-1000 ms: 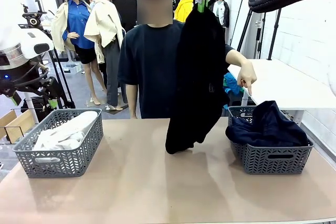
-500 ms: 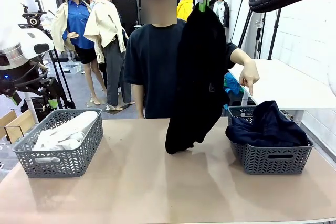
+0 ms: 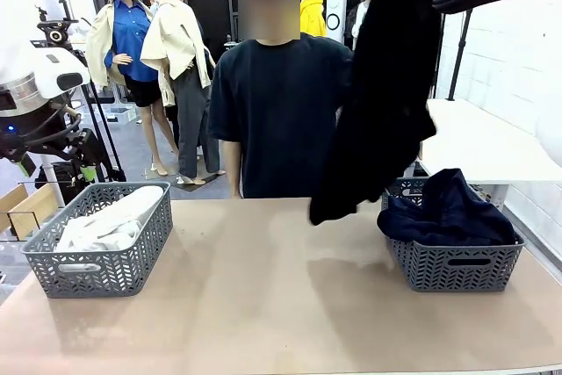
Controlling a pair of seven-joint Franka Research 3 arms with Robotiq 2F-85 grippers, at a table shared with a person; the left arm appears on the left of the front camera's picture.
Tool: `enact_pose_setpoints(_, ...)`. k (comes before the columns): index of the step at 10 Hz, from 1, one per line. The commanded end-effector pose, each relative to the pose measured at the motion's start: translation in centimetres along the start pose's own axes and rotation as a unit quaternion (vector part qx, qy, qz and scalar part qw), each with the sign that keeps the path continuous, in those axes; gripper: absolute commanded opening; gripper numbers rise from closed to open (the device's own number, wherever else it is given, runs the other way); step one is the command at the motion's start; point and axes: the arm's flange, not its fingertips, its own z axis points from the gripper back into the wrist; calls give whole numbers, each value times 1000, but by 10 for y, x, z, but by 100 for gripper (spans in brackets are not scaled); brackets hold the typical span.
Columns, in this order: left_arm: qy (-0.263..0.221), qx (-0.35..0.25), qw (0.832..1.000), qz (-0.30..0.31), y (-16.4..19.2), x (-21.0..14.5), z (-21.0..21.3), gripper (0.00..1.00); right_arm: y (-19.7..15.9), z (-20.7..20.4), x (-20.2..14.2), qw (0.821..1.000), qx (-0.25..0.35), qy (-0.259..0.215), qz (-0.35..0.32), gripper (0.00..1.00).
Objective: Sort the tops and bottoms.
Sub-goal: Sort the clothes according to human instructions.
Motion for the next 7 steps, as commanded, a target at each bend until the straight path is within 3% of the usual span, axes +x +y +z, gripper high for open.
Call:
enact_pose_setpoints(1, 5, -3, 1000, -2, 2, 0, 1, 100, -25, 33, 78, 994, -76, -2, -75, 0)
enact_pose_setpoints(4, 5, -3, 1000, -2, 2, 0, 1, 100, -87, 35, 105, 975, -120, 4, -189, 0)
enact_pose_setpoints(7, 5, -3, 1000, -2, 2, 0, 1, 100, -104, 19, 81, 976, -88, 43, -192, 0)
